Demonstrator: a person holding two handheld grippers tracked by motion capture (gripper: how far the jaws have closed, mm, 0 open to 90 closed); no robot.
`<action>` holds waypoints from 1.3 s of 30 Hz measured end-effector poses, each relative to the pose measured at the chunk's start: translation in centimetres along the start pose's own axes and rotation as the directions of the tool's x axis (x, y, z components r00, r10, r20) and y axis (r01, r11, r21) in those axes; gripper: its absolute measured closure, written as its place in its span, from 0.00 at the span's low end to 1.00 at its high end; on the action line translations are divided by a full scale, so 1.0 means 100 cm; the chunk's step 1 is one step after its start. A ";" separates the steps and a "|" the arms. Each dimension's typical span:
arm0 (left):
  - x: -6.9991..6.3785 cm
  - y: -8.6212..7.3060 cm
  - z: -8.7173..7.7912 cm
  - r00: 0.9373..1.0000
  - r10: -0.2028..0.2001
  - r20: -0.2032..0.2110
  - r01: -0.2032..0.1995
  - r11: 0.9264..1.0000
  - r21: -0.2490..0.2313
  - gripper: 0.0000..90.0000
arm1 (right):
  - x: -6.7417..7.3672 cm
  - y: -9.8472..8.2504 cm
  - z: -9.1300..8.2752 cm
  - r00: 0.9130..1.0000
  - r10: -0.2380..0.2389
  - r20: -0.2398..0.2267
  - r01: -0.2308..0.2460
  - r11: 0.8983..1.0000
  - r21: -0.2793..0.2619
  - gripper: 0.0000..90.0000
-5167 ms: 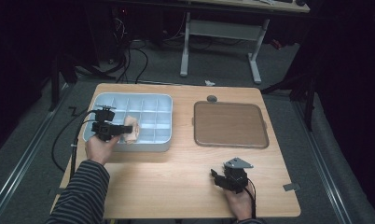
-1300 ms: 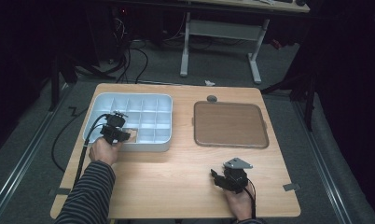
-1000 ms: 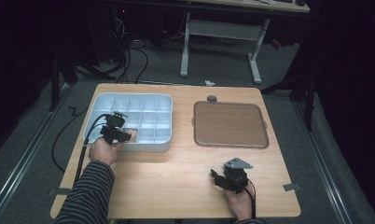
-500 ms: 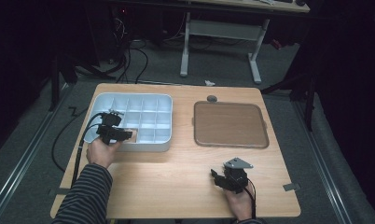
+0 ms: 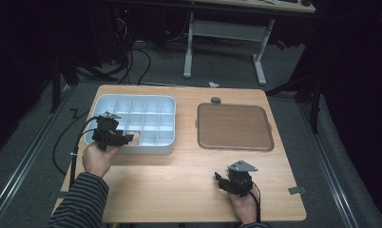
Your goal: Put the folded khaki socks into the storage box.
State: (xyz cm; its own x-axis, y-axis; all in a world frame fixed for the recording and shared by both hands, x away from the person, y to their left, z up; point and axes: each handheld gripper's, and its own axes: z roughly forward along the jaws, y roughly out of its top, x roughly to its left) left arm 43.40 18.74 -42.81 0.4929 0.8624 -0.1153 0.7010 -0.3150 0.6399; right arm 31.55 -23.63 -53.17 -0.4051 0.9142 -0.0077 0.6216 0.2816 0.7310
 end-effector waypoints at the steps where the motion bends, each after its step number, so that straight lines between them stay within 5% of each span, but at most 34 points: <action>1: 0.000 -0.001 -0.001 1.000 -0.002 0.002 0.002 1.000 -0.003 0.56 | 0.000 0.000 0.000 1.000 0.001 0.000 -0.001 1.000 0.000 0.42; 15: -0.006 -0.018 -0.019 0.998 -0.027 0.051 0.030 0.997 -0.064 0.54 | 0.000 0.000 0.000 1.000 -0.001 -0.002 0.001 1.000 0.000 0.42; 25: -0.018 -0.028 -0.030 0.996 -0.008 0.084 0.016 0.995 -0.098 0.53 | 0.000 0.000 0.000 1.000 -0.006 -0.001 0.006 1.000 0.001 0.42; 39: -0.031 -0.046 -0.030 0.994 -0.010 0.112 0.024 0.993 -0.119 0.53 | 0.000 0.000 0.000 1.000 -0.008 0.001 0.008 1.000 0.001 0.42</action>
State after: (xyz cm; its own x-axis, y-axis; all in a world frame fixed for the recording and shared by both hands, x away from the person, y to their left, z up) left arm 37.11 18.71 -43.11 0.5404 0.8156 -0.2066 0.6463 -0.2453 0.7226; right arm 31.55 -23.61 -53.17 -0.4094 0.9122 -0.0141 0.6192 0.2892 0.7300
